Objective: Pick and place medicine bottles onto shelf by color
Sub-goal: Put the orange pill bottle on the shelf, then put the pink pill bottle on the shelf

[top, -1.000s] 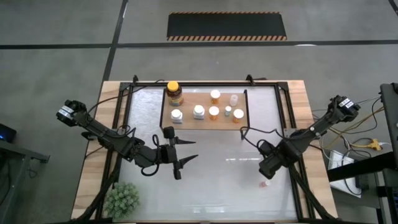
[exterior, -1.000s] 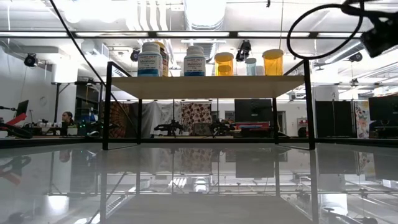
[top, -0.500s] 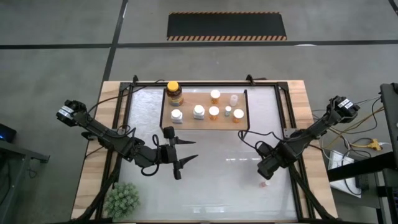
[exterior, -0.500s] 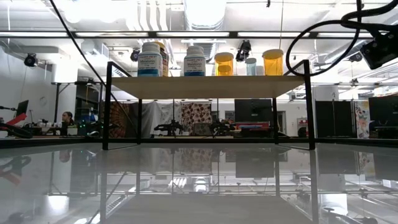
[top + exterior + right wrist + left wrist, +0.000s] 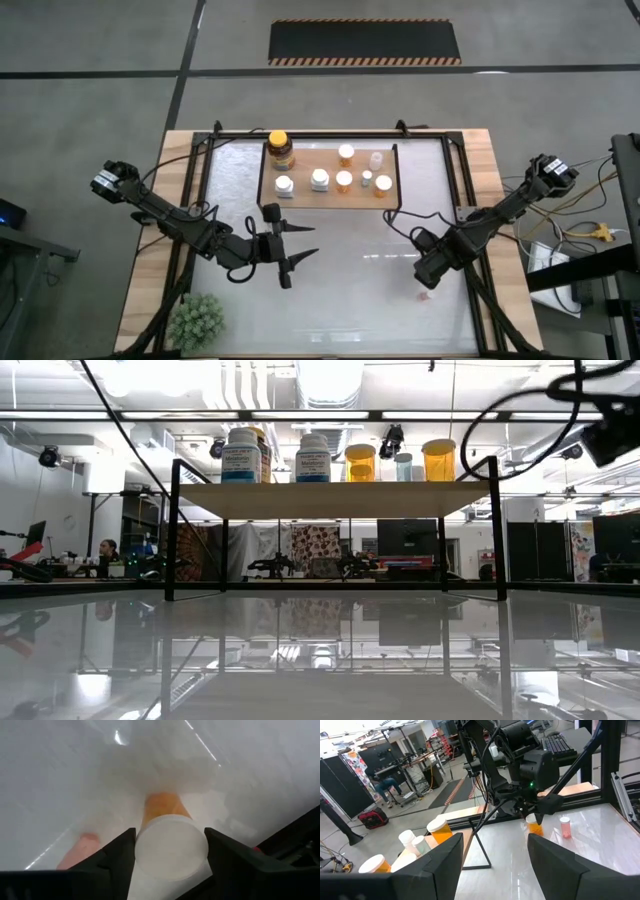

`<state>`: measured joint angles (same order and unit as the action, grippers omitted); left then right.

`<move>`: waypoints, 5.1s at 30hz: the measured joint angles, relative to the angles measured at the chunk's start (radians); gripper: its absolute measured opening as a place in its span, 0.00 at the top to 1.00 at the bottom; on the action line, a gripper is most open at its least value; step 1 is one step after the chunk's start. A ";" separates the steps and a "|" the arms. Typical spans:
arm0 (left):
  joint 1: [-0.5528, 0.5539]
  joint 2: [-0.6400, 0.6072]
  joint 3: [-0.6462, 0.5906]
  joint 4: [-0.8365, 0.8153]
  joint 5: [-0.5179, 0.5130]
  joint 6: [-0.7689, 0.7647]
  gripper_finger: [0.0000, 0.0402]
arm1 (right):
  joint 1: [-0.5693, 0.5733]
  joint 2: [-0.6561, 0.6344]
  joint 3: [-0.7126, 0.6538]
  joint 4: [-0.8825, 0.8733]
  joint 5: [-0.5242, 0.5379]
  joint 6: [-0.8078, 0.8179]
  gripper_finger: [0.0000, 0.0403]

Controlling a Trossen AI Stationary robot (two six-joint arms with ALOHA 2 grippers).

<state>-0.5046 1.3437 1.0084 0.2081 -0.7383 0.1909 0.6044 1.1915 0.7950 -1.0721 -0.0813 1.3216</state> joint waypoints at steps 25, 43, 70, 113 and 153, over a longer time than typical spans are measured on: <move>0.001 -0.022 0.009 0.049 0.000 0.106 0.49 | -0.188 0.381 0.889 -0.365 0.199 -0.730 0.48; -0.028 -0.030 0.005 0.045 0.000 0.076 0.49 | -0.523 0.585 1.300 -0.442 0.292 -1.264 0.48; -0.028 -0.030 0.000 0.045 0.000 0.077 0.49 | -0.642 0.599 1.220 -0.468 0.256 -1.362 0.48; -0.028 -0.030 0.000 0.046 0.000 0.077 0.49 | -0.642 0.564 1.195 -0.431 0.266 -1.374 0.35; -0.041 -0.029 0.016 0.071 0.001 0.099 0.49 | 0.061 0.166 0.704 -0.276 0.058 0.073 0.39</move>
<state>-0.5453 1.3149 1.0241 0.2794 -0.7378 0.2900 0.6657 1.3574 1.4986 -1.3484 -0.0229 1.3950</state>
